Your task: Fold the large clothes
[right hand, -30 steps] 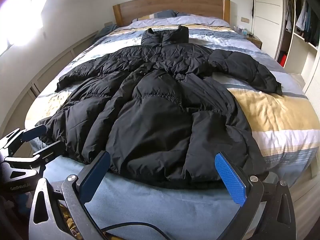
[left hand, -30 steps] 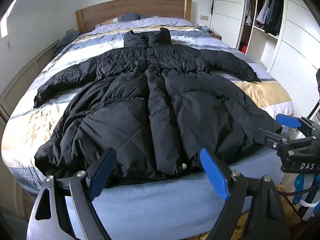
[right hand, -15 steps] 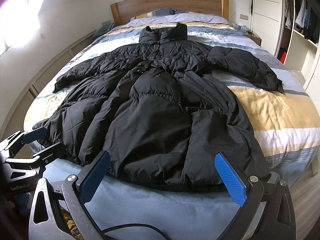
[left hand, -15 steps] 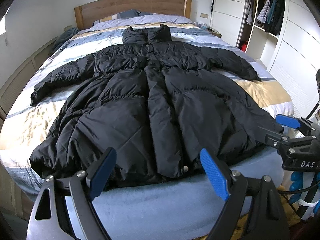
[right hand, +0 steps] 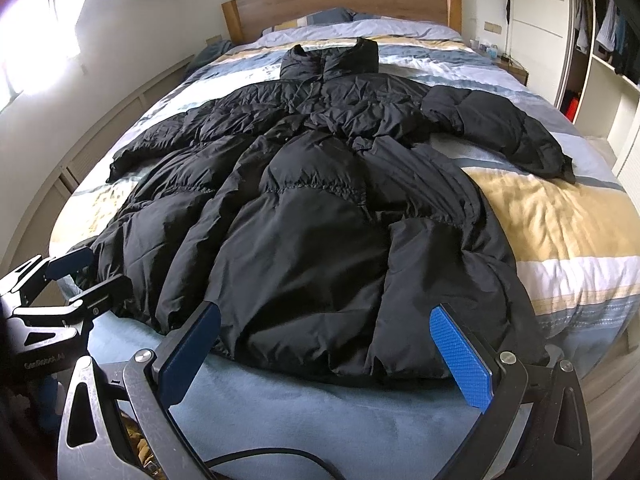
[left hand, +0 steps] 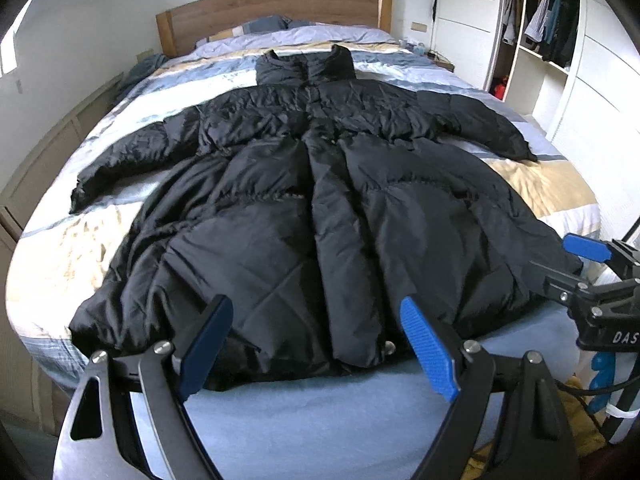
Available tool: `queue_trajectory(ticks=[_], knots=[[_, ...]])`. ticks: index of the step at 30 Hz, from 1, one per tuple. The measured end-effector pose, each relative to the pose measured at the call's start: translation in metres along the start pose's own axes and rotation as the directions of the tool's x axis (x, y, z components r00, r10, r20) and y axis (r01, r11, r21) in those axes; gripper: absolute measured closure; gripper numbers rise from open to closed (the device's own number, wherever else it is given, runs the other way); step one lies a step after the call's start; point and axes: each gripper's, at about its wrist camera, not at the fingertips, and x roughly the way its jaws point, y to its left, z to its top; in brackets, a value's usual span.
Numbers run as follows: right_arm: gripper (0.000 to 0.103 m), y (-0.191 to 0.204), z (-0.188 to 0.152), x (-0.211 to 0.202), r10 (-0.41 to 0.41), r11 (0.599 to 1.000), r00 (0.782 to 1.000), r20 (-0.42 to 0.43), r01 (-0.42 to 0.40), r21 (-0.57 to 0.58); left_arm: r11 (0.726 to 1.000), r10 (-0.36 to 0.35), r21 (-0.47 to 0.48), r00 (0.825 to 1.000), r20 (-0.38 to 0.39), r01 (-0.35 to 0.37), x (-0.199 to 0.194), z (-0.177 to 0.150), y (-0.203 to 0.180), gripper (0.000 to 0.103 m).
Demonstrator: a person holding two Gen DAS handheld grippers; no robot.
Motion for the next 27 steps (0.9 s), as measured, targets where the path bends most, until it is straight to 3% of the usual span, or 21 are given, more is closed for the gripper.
queue_trajectory(ticks=[6,27], knots=[[0.000,0.001,0.007,-0.003,-0.004,1.000,1.000,0.018,0.004,-0.013,0.999,0.049,-0.021,0.999,0.022,-0.049,-0.002,0.010,0.009,0.017],[0.000,-0.002,0.059,-0.023,-0.013,0.999,0.993,0.118,0.017,-0.033,0.990,0.114,-0.087,0.990,0.079,-0.107,-0.005,0.057,0.044,0.017]])
